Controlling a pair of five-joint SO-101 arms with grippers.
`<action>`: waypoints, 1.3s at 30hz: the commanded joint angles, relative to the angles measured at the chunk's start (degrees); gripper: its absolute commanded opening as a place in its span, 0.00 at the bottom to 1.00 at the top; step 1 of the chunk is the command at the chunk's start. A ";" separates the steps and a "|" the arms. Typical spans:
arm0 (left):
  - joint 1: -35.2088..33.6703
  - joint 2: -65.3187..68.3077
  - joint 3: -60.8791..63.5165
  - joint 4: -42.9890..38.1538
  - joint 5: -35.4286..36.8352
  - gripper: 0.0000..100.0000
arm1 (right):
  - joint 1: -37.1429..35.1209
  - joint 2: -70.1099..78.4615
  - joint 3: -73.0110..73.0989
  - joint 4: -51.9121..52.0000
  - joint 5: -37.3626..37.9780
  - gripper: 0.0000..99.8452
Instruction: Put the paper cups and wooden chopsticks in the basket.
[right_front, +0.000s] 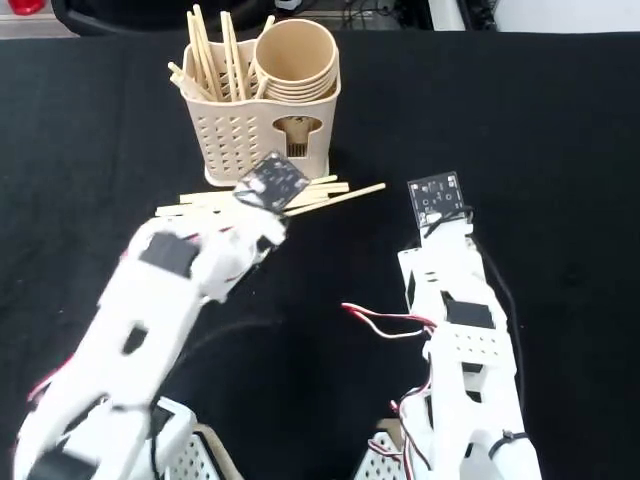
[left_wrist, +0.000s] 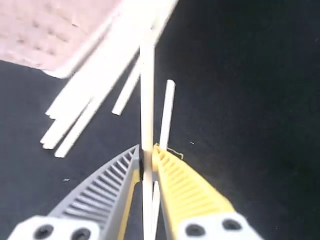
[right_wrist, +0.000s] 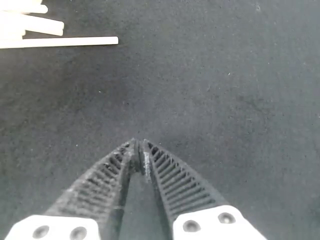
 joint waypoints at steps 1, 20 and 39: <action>-0.57 -13.89 -1.80 4.48 0.35 0.03 | 0.26 -1.19 -3.21 0.00 0.26 0.01; -0.48 -22.24 -14.37 -63.30 6.24 0.03 | 0.26 -1.10 -3.03 -0.18 0.26 0.01; -17.71 21.80 -30.90 -63.56 34.02 0.03 | 0.18 -1.10 -3.03 -0.18 0.26 0.01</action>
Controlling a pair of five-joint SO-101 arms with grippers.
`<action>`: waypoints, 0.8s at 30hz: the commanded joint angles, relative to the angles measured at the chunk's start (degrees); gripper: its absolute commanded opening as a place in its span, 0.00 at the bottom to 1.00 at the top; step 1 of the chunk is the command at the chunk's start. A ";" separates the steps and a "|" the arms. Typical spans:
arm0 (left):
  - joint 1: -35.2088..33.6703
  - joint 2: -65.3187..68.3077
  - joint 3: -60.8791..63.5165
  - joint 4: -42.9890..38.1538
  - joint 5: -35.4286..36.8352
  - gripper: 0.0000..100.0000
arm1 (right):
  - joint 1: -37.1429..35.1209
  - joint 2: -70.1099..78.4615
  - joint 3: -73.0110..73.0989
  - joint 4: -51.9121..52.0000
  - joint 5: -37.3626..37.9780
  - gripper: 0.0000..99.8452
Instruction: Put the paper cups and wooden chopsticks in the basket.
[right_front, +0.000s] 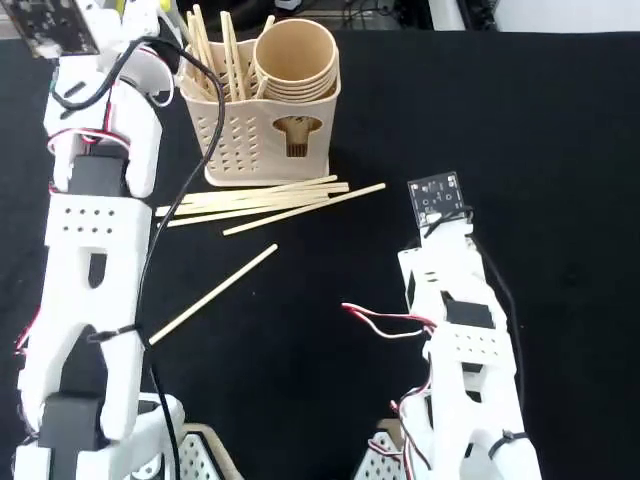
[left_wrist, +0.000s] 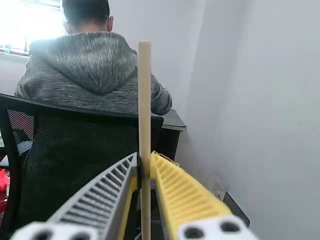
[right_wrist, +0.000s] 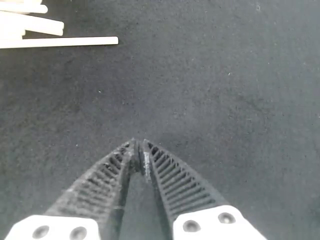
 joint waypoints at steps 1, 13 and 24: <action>-0.57 0.00 1.01 -1.32 0.70 0.03 | 0.18 -1.10 -3.03 -0.18 0.26 0.01; 5.85 -0.62 11.38 4.48 -2.11 0.15 | 0.18 -1.10 -3.03 -0.18 0.26 0.01; 4.53 -3.69 -13.41 45.89 -2.55 0.21 | 0.26 -1.10 -3.03 -0.18 0.26 0.01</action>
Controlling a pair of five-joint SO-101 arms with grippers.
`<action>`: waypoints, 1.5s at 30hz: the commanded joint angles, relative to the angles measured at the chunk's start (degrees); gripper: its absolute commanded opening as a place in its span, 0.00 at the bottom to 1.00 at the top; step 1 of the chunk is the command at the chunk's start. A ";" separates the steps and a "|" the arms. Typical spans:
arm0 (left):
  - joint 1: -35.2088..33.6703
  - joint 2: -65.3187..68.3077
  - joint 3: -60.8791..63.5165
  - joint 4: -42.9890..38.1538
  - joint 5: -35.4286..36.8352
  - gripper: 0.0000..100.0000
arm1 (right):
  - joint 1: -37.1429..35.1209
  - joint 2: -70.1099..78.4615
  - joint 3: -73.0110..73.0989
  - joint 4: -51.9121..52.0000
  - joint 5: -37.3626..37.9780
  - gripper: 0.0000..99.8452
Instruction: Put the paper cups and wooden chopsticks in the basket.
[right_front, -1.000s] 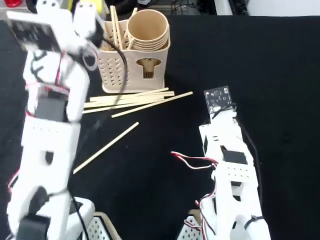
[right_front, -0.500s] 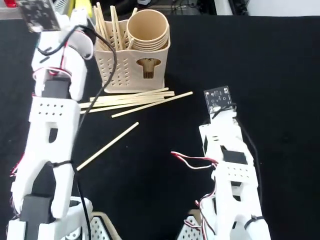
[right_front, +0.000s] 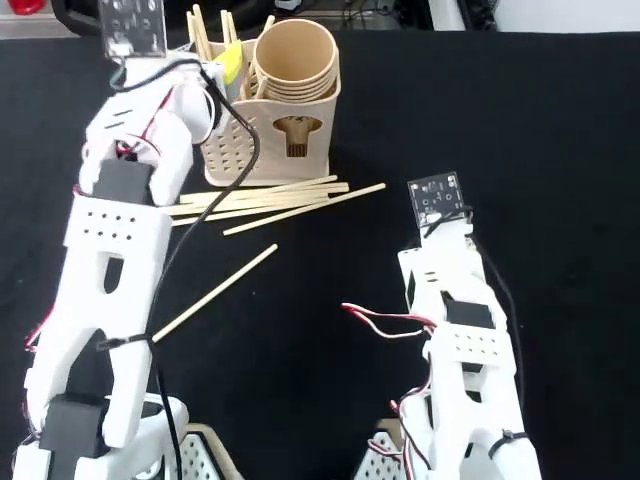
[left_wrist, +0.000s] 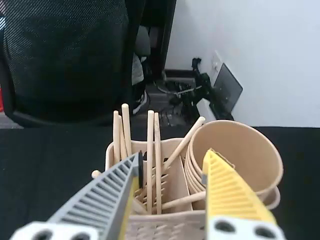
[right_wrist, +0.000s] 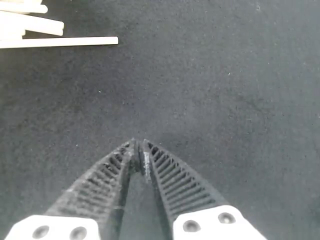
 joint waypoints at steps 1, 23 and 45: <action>-0.75 -2.46 -12.00 14.51 -0.70 0.21 | 0.26 -1.10 -3.03 -0.18 0.26 0.01; 15.78 -24.26 36.35 29.98 -31.91 0.26 | 0.26 -1.10 -3.03 -0.18 0.26 0.01; 9.19 28.57 10.42 21.54 -31.91 0.26 | 0.26 -1.19 -3.21 -0.09 0.62 0.01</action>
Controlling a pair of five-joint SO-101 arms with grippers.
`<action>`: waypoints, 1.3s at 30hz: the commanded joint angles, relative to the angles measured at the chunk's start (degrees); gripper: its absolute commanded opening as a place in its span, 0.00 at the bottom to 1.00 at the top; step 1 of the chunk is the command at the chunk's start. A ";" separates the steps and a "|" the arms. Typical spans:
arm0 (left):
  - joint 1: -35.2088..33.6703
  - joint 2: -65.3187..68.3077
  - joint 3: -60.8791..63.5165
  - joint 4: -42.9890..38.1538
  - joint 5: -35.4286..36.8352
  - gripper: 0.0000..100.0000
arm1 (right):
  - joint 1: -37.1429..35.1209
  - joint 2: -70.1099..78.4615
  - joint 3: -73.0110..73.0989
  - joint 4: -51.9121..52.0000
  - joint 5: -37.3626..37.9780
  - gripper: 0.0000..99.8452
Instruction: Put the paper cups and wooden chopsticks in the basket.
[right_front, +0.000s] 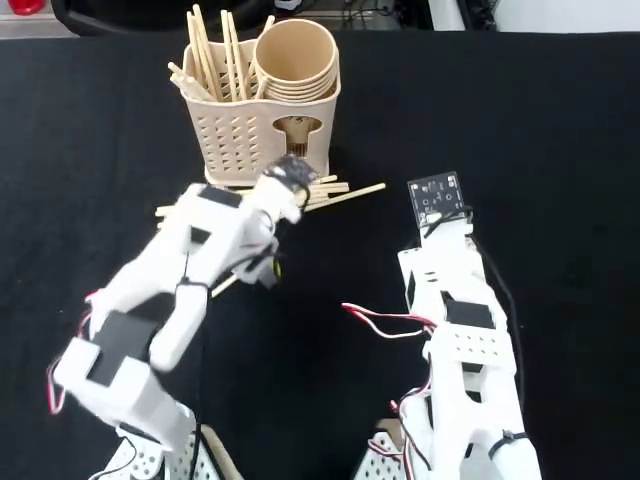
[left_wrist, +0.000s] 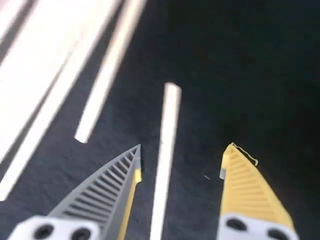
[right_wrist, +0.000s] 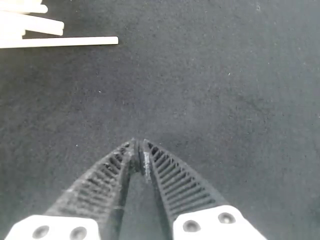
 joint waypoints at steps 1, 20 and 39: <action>-0.31 3.08 -9.10 5.01 0.26 0.26 | 0.26 -1.19 -3.30 -0.09 0.62 0.01; 2.68 16.18 -15.96 12.84 0.79 0.16 | 0.26 -1.36 -3.12 0.09 0.70 0.01; 2.33 14.59 -16.57 13.63 -0.79 0.21 | 0.26 -1.19 -2.95 -0.26 0.79 0.01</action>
